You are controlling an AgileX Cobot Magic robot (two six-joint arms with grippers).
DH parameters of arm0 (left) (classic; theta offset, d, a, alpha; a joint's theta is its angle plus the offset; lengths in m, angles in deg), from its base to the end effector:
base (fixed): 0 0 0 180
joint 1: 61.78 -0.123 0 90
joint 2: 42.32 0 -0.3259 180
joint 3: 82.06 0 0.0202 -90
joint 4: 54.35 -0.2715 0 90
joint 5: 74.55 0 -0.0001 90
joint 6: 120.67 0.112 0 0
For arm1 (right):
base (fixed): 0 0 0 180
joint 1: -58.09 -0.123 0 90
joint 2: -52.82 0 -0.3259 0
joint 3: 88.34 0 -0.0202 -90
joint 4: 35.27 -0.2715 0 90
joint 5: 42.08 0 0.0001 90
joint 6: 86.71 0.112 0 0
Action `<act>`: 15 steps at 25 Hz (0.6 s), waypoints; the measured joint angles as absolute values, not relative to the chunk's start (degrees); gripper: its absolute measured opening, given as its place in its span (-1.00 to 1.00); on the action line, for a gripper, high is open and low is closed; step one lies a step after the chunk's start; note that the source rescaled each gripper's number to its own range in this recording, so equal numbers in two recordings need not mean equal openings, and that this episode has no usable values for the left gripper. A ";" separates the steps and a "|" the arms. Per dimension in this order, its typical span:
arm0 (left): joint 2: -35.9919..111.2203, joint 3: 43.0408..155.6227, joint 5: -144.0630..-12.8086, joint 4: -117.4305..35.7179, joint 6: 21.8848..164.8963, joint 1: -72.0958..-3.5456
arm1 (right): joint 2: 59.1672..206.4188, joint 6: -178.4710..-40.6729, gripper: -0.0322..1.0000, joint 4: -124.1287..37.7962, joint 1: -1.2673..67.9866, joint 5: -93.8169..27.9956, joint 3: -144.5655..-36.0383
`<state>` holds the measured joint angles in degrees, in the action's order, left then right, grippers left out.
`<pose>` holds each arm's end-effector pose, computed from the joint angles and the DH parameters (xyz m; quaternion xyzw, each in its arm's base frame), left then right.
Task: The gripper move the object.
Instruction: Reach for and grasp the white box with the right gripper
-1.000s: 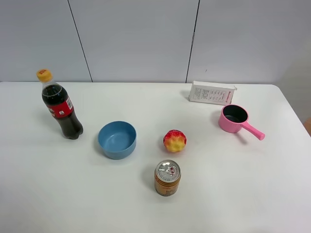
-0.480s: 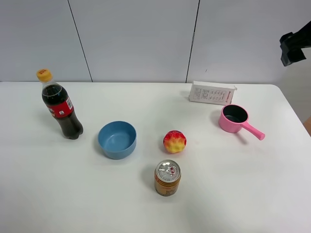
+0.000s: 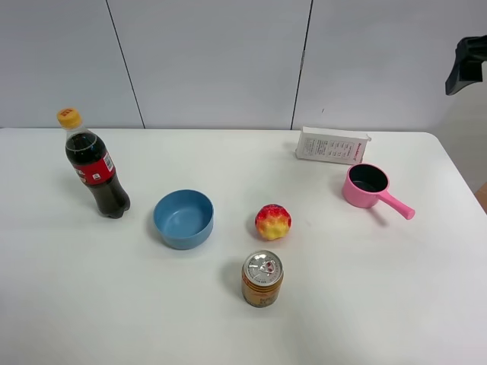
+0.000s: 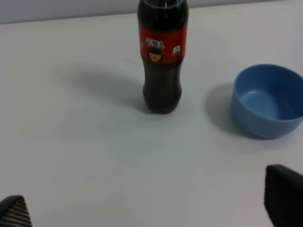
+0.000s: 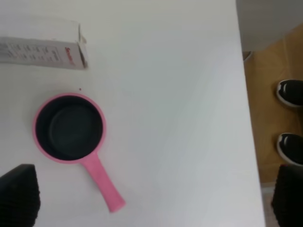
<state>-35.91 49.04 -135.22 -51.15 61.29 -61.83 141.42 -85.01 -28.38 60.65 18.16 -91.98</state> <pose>-0.0116 -0.0055 0.2815 0.0154 0.8475 -0.0186 0.5303 0.3236 -0.0262 0.4015 0.0225 0.9523 -0.0609 0.2981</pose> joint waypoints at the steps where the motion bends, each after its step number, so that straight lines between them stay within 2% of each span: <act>1: -35.91 49.04 -135.22 -51.15 61.29 -61.83 | 141.42 -84.95 1.00 -28.43 60.65 18.16 -91.98; 15: -35.91 49.04 -135.22 -51.15 61.29 -61.83 | 143.74 -83.23 1.00 -28.82 60.94 17.05 -92.03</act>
